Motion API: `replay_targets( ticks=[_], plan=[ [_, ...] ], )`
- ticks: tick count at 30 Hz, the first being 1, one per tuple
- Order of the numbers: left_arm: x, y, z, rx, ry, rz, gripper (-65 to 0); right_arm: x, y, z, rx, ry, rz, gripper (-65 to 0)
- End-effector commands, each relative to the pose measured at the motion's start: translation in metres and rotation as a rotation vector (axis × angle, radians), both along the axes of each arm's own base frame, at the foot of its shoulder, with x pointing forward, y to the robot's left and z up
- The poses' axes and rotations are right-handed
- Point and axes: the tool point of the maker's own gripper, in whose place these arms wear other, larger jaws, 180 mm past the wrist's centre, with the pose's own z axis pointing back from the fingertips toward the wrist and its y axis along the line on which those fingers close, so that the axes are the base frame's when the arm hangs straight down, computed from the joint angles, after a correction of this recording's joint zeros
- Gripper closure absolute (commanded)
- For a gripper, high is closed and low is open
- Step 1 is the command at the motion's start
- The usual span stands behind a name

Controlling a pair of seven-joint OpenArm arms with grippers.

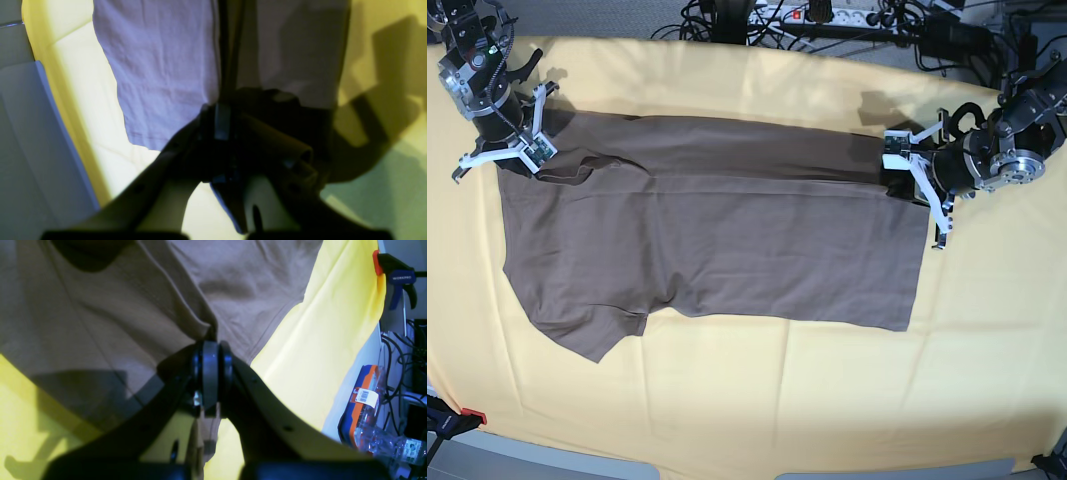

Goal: Fold the T-shirt properly
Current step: 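Lower the shoulder corners onto the table and open both grippers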

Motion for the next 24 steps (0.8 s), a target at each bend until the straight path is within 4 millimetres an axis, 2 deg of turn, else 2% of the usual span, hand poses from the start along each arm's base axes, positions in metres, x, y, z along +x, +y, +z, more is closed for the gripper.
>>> replay_targets(
  ticks=[1,10,13,17,19,24],
  plan=[
    [0.008,0.003,0.012,0.004,-0.042,-0.002,0.0,0.007,-0.001,0.01,-0.011,-0.036,0.013,0.0],
    [0.012,0.004,0.013,0.03,-0.074,-0.014,0.0,0.007,-0.001,0.009,-0.006,-0.036,0.011,0.0],
    [0.017,0.004,0.017,0.04,-0.101,-0.03,-7.5,0.006,0.0,0.009,-0.006,-0.035,0.01,0.0],
    [0.024,0.003,0.024,0.035,-0.125,-0.031,-24.4,0.006,0.0,0.009,-0.001,-0.034,0.008,0.0],
    [0.031,0.003,0.032,0.032,-0.156,-0.024,-29.9,0.006,0.0,0.008,0.005,-0.03,0.005,0.0],
    [0.054,0.002,0.058,-0.011,-0.256,0.014,-30.6,0.006,0.001,0.008,0.01,-0.029,0.004,-14.0]
  ],
)
